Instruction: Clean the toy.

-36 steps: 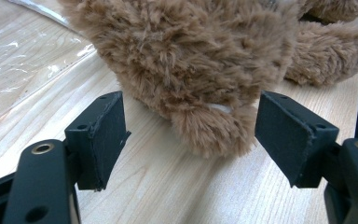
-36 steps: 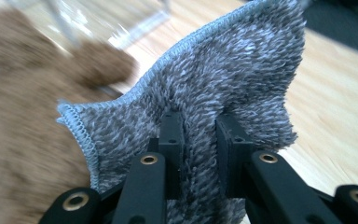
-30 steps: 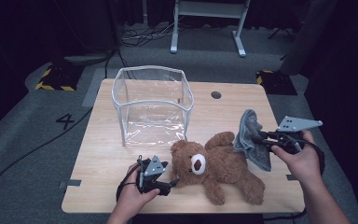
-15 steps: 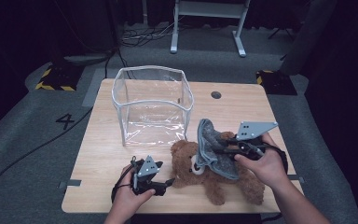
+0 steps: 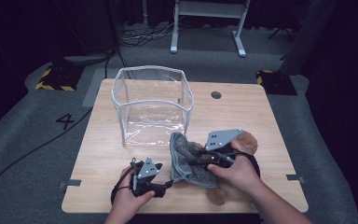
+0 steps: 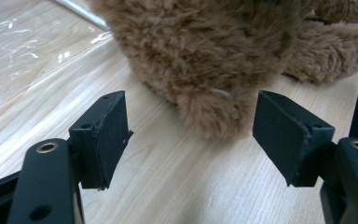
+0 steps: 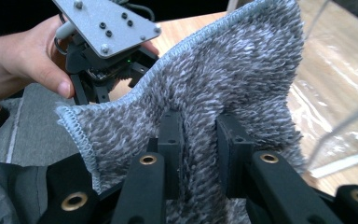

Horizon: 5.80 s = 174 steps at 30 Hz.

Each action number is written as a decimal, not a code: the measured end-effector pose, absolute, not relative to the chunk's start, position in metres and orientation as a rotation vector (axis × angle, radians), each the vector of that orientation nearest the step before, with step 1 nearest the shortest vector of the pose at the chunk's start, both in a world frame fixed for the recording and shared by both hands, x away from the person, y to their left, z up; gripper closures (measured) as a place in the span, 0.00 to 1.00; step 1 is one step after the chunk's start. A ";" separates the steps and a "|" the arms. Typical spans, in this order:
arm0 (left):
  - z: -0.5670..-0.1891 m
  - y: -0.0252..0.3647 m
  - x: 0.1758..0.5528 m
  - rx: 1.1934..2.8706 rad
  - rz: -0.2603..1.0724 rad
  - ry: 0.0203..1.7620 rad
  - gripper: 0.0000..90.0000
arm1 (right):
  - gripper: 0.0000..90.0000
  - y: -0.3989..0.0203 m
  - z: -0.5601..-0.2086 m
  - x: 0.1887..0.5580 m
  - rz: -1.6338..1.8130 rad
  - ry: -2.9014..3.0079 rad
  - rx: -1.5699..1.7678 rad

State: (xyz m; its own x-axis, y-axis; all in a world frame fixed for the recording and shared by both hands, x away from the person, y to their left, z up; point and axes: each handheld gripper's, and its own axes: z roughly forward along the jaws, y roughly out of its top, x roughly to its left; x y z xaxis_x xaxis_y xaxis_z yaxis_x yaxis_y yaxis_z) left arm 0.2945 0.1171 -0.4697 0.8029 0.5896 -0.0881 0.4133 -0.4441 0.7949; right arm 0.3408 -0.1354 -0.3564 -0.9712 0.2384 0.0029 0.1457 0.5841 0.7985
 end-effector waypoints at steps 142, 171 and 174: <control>-0.469 0.079 0.325 2.151 0.141 0.674 0.97 | 0.82 -0.258 -0.416 0.306 1.208 2.597 0.660; -0.460 0.045 0.314 2.144 0.308 0.550 0.24 | 0.83 -0.285 -0.418 0.306 1.214 2.511 0.755; -0.457 0.044 0.313 2.118 0.369 0.547 0.24 | 0.83 -0.282 -0.418 0.310 1.215 2.514 0.757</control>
